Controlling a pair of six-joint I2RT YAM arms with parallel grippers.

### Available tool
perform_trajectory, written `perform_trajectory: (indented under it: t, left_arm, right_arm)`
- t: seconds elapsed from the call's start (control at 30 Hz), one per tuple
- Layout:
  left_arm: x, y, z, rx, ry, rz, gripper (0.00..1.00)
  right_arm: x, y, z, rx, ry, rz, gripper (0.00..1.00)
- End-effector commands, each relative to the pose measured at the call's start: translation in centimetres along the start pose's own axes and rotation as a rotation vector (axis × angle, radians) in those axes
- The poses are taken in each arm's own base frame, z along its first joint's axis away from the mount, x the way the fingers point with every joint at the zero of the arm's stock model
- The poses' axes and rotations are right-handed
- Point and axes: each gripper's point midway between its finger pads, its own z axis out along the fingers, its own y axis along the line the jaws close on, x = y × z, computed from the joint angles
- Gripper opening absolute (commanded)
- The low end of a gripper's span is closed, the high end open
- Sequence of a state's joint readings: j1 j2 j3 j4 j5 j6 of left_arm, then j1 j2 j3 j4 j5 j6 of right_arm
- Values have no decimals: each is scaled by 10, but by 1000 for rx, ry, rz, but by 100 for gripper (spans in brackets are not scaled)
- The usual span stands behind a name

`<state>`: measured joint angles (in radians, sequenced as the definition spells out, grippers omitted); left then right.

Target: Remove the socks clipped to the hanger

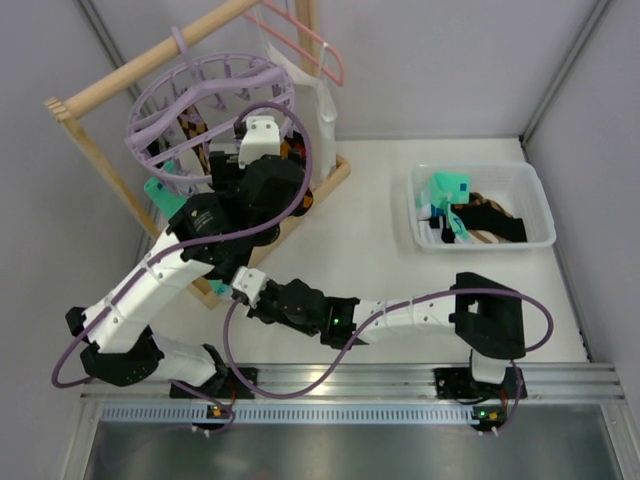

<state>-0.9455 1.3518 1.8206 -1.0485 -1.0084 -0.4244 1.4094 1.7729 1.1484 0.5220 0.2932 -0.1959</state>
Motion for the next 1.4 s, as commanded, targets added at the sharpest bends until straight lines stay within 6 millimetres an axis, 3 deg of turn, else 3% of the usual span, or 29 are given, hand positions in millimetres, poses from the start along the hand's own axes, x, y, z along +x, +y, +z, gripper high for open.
perform_trajectory:
  t: [0.0,0.4,0.7,1.07,1.2,1.37]
  left_arm:
    - [-16,16,-3,-100,-60,-29,98]
    - [-12,21,16,-337,-115,102,93]
    - [-7,25,25,-404,-111,166,84]
    - [25,11,20,-203,-25,12,83]
    - [21,17,5,-122,-19,-73,86]
    - [9,34,-3,-159,-62,-66,86]
  right_arm:
    - [-22,4,7,0,-44,-26,0]
    - [-23,11,9,-61,-51,-76,0]
    - [-27,12,5,-85,-60,-97,0]
    - [-16,21,6,-133,-27,-141,0]
    - [-15,23,6,-145,-26,-156,0]
    - [-18,27,12,-154,-26,-179,0]
